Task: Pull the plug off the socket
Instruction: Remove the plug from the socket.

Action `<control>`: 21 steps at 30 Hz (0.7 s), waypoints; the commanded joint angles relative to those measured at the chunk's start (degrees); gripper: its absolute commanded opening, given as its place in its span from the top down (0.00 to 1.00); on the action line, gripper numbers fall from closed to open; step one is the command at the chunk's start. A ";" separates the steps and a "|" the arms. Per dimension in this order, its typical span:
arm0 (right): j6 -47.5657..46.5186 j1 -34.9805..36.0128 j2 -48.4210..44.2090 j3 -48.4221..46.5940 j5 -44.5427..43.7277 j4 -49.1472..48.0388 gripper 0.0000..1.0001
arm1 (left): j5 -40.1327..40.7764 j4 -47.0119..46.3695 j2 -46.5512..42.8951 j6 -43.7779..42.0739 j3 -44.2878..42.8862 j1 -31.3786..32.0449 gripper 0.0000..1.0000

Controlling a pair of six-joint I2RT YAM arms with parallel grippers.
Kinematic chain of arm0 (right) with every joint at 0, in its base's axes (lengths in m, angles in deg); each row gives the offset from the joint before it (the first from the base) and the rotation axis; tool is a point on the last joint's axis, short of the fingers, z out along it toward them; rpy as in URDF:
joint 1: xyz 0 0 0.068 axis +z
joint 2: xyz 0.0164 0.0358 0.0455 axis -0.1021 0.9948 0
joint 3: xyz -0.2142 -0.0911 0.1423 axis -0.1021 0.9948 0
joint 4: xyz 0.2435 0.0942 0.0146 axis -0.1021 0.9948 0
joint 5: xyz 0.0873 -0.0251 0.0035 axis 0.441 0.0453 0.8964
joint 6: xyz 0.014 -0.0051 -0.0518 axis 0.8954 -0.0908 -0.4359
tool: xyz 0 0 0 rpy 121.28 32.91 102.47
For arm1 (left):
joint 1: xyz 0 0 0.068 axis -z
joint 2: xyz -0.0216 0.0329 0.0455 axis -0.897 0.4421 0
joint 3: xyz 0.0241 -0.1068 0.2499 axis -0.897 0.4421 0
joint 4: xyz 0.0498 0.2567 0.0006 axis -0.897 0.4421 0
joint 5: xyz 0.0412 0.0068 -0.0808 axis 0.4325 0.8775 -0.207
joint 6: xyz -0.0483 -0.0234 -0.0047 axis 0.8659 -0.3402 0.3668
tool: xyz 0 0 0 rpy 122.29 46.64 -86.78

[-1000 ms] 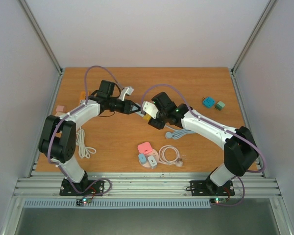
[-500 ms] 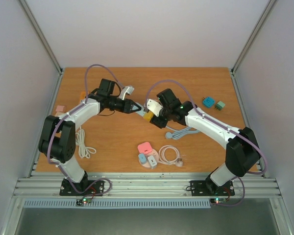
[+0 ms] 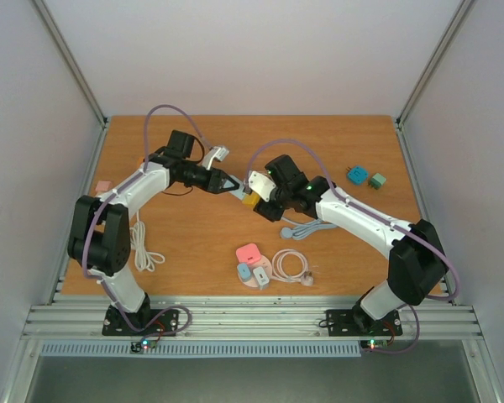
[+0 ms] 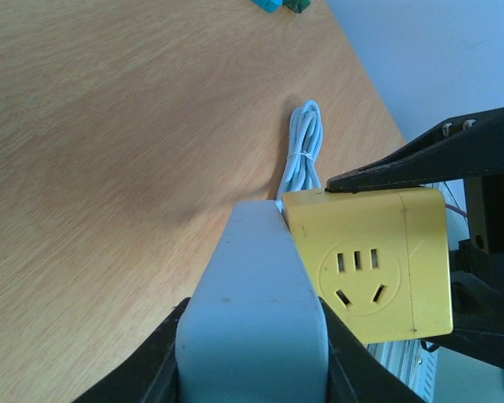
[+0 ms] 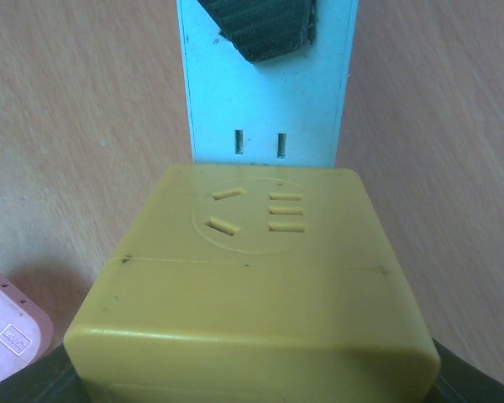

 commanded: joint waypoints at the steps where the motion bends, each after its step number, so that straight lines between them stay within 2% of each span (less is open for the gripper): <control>1: 3.79 -2.41 -3.31 -1.05 0.13 -0.37 0.99 | 1.90 1.55 -3.09 -5.15 0.75 -0.84 1.00; 9: 7.63 -4.81 -1.69 -1.89 2.95 0.76 0.99 | 5.91 -3.18 -4.67 -1.36 2.77 -0.84 1.00; 17: 1.25 -3.22 -2.39 2.22 1.84 -3.74 0.99 | 6.88 -5.14 -3.65 2.64 3.34 -0.90 1.00; 21: 2.99 -3.02 -2.88 2.24 1.85 -4.33 0.99 | 9.65 -3.89 -2.11 5.05 2.18 -0.83 1.00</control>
